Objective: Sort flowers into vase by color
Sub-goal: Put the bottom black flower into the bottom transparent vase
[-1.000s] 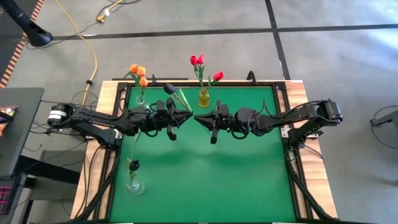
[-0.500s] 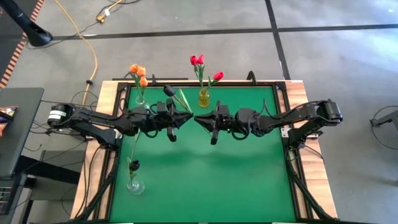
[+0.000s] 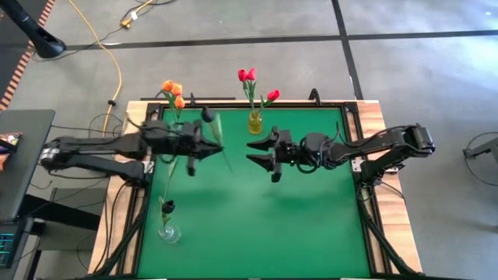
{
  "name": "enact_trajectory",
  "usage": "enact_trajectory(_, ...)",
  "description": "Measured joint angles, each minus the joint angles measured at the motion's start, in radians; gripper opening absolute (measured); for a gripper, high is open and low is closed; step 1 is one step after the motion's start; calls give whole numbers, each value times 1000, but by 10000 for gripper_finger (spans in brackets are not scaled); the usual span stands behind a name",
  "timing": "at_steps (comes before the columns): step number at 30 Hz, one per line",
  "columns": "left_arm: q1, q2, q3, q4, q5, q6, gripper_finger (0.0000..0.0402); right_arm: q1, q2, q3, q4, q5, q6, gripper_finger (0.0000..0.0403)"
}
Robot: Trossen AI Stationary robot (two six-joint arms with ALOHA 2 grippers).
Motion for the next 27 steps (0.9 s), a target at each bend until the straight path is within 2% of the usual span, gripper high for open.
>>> enact_trajectory(4,14,-169,55,-291,81,75,0,-5,-2,0,1,33,21,243)
enact_trajectory(7,13,-298,80,-484,121,86,0,-5,0,0,-1,107,126,242)
enact_trajectory(12,-9,-507,74,-602,259,28,0,36,0,0,-8,263,188,235)
enact_trajectory(15,-23,-587,75,-605,262,-16,0,75,0,0,-7,375,206,232)
enact_trajectory(20,-37,-613,74,-620,268,-51,0,111,1,0,-11,442,233,230)
enact_trajectory(27,-43,-592,73,-681,260,9,0,107,1,0,-7,442,233,230)
